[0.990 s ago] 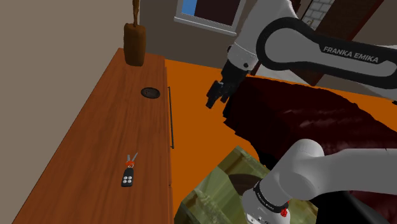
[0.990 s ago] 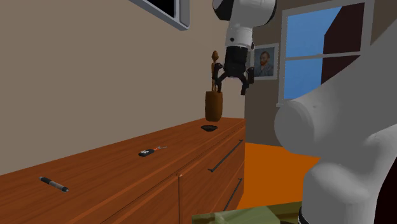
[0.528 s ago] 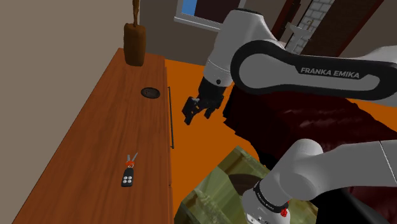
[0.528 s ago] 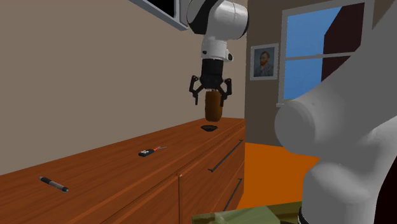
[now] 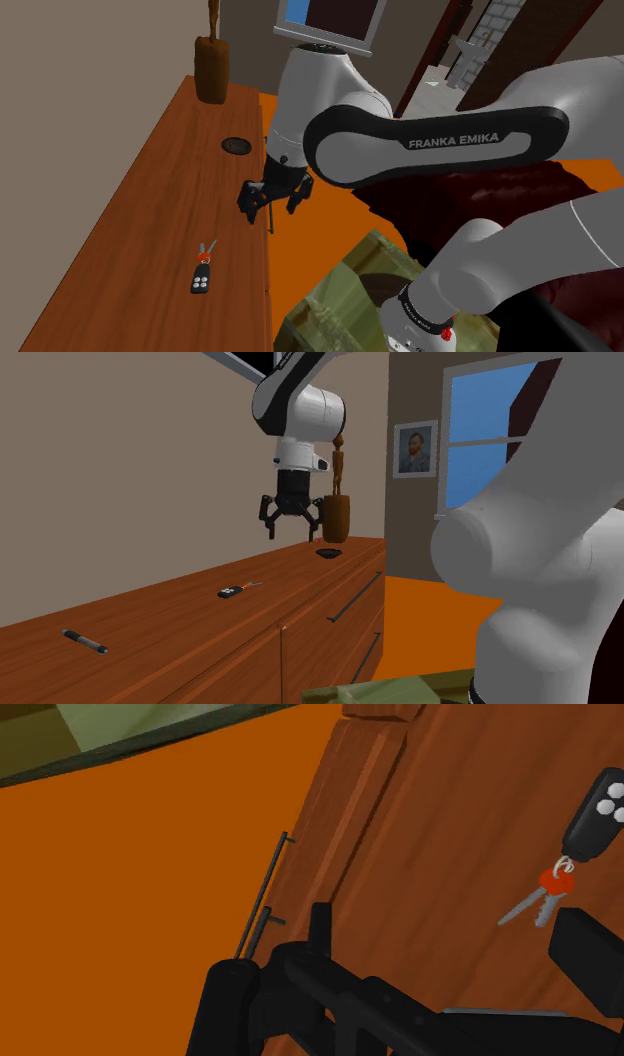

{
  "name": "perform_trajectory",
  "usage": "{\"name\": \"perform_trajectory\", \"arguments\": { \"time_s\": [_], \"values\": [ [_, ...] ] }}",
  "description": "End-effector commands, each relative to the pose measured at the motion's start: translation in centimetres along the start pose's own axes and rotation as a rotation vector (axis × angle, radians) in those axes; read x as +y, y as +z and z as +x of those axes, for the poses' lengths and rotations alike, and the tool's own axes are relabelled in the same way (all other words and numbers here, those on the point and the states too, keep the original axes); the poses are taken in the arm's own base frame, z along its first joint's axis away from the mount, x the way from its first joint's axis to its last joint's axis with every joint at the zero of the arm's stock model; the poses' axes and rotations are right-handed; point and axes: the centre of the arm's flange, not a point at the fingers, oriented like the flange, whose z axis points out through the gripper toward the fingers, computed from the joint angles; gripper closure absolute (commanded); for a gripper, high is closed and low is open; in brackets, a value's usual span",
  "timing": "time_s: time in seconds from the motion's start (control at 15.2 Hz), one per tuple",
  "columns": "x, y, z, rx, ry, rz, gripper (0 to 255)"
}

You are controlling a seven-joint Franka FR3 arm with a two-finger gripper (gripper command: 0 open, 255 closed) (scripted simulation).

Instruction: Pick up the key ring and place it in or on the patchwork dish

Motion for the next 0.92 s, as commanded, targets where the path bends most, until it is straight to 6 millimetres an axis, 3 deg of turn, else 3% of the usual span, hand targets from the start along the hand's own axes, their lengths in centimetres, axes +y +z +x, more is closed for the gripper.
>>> {"name": "perform_trajectory", "arguments": {
  "time_s": [0.0,0.66,0.86],
  "values": [
    [-2.6,1.1,0.1,-0.01,0.038,-0.004,0],
    [-13.9,8.3,1.6,-0.054,0.204,-0.035,0],
    [-13.8,9.9,1.6,-0.054,0.204,-0.035,0]
  ]
}}
